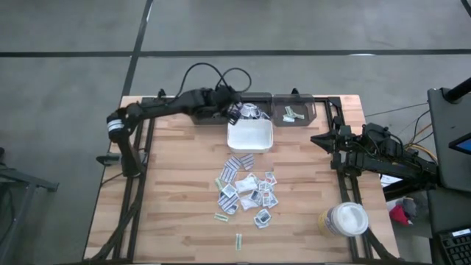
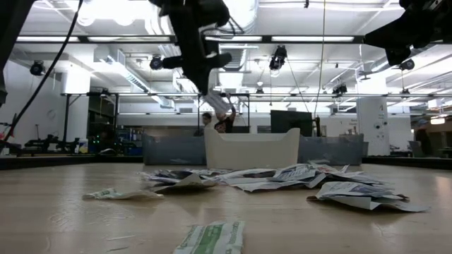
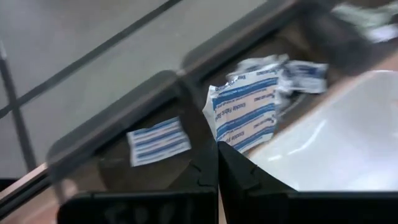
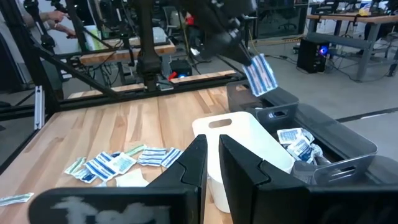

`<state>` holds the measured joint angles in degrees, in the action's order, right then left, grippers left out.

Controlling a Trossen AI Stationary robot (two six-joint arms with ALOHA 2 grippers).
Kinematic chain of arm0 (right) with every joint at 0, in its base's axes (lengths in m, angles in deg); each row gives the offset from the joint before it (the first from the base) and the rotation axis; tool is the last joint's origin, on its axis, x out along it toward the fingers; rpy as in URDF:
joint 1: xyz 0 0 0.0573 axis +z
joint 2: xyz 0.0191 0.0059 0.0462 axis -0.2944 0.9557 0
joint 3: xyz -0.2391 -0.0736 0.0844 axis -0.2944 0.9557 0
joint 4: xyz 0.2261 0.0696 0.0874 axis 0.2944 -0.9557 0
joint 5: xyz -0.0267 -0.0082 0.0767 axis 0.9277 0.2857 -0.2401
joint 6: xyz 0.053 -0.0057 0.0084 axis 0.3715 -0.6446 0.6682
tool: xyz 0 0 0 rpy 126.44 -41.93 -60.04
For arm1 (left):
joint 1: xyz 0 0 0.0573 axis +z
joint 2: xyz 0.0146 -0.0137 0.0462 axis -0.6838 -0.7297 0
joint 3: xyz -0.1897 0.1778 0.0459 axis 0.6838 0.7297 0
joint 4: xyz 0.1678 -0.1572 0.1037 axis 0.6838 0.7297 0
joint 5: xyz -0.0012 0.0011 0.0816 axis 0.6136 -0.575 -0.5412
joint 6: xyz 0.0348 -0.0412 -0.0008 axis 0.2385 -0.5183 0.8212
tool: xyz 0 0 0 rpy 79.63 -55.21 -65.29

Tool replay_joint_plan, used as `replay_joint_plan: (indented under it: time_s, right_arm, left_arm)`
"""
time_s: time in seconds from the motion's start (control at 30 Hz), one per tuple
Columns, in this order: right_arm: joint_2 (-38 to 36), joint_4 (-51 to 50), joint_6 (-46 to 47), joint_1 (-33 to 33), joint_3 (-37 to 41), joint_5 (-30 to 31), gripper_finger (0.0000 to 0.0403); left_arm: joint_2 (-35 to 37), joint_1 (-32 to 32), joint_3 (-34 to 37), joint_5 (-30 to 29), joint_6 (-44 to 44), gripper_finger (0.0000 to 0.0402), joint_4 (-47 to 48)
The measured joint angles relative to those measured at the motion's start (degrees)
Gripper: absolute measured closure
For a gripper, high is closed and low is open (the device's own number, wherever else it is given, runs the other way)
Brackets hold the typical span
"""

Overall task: Pick & Place First Aid Supplies
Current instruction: Put the blue bandage pack into the left gray bin

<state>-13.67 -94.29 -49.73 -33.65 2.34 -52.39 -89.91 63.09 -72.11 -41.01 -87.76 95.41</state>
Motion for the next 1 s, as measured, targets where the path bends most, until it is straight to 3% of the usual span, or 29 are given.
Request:
replay_joint_plan:
  time_s: [0.43,1.0]
  right_arm:
    - [0.0,0.0,0.0,0.0,0.0,0.0,0.0364]
    - [0.0,0.0,0.0,0.0,0.0,0.0,0.0364]
  left_arm:
    - [0.0,10.9,5.5,3.7,3.7,0.0402,-0.5]
    - [0.0,17.8,12.6,9.9,5.5,0.0402,-7.4]
